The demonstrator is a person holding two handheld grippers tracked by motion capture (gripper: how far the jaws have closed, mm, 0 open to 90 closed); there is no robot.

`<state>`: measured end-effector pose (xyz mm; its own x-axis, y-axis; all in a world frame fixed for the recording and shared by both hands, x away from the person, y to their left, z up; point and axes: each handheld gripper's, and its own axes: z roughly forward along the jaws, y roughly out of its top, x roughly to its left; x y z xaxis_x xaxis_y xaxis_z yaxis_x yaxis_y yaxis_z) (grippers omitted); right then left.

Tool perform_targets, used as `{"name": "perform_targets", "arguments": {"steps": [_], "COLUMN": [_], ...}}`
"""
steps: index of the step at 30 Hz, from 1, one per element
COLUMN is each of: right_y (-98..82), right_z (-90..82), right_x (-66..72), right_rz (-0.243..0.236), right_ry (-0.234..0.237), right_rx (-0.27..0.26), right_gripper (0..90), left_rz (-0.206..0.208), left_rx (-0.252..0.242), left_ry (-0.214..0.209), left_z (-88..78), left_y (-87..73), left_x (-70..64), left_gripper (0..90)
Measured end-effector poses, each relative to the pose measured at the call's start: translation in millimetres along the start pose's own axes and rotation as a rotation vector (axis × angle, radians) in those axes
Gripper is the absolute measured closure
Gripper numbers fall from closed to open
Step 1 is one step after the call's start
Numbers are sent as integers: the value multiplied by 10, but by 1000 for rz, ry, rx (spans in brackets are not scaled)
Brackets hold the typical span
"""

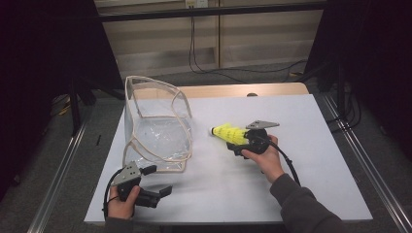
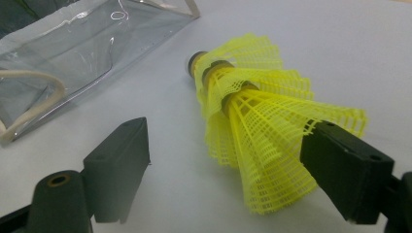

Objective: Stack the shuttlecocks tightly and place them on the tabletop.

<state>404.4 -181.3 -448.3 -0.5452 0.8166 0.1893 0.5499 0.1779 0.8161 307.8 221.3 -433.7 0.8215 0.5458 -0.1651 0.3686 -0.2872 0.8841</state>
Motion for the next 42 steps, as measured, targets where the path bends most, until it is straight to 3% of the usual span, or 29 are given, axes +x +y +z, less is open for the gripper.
{"name": "perform_targets", "arguments": {"steps": [20, 42], "right_y": [23, 66], "right_z": [85, 143], "right_x": [36, 55], "right_rz": [-12, -30], "right_ry": [-12, -55], "right_rx": [-19, -28], "right_gripper": [251, 296], "left_rz": [-5, -3], "left_rx": [-5, -4], "left_ry": [-5, -7], "left_z": [16, 13], "left_y": [-1, 2], "left_x": [3, 10], "left_gripper": [24, 24]}}
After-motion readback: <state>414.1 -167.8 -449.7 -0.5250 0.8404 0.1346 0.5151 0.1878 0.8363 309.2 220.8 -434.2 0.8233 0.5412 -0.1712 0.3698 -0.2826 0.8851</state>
